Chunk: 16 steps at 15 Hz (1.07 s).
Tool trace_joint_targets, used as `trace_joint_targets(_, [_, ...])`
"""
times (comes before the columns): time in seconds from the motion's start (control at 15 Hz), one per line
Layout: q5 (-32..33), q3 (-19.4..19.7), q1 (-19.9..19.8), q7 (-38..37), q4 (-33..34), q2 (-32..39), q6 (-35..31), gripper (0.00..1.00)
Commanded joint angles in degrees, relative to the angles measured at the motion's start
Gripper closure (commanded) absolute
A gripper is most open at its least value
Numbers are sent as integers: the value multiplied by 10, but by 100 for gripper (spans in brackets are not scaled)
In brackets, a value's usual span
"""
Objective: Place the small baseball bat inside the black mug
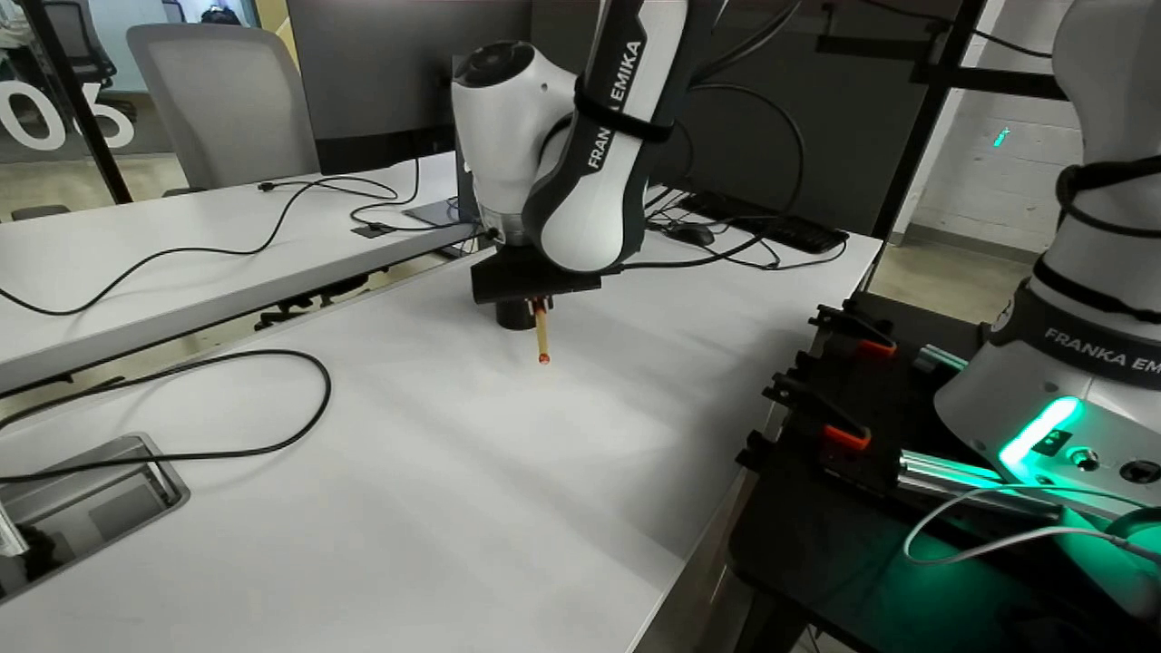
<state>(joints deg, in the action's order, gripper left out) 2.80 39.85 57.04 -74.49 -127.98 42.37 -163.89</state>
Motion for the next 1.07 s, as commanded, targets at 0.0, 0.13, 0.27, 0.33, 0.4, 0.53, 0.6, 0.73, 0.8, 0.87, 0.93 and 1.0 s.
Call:
trace_joint_targets(0.0, [17, 57, 57, -44, -16, 0, 10, 96])
trace_joint_targets(0.13, [15, 79, 78, -54, -17, 4, 19, 96])
trace_joint_targets(0.27, [8, 58, 55, -35, -10, 0, 11, 82])
trace_joint_targets(0.33, [8, 62, 60, -37, -11, 0, 13, 82])
trace_joint_targets(0.4, [8, 64, 62, -38, -12, 0, 13, 82])
trace_joint_targets(0.53, [8, 65, 63, -38, -13, 0, 13, 82])
trace_joint_targets(0.6, [8, 65, 63, -38, -13, 0, 13, 82])
trace_joint_targets(0.73, [9, 71, 68, -46, -11, 8, 12, 96])
trace_joint_targets(0.8, [10, 84, 79, -59, -9, 19, 2, 96])
trace_joint_targets(0.87, [9, 96, 88, -71, -7, 29, -17, 96])
trace_joint_targets(0.93, [7, 111, 97, -83, -5, 40, -31, 96])
trace_joint_targets(1.0, [3, 124, 106, -91, -3, 51, -43, 96])
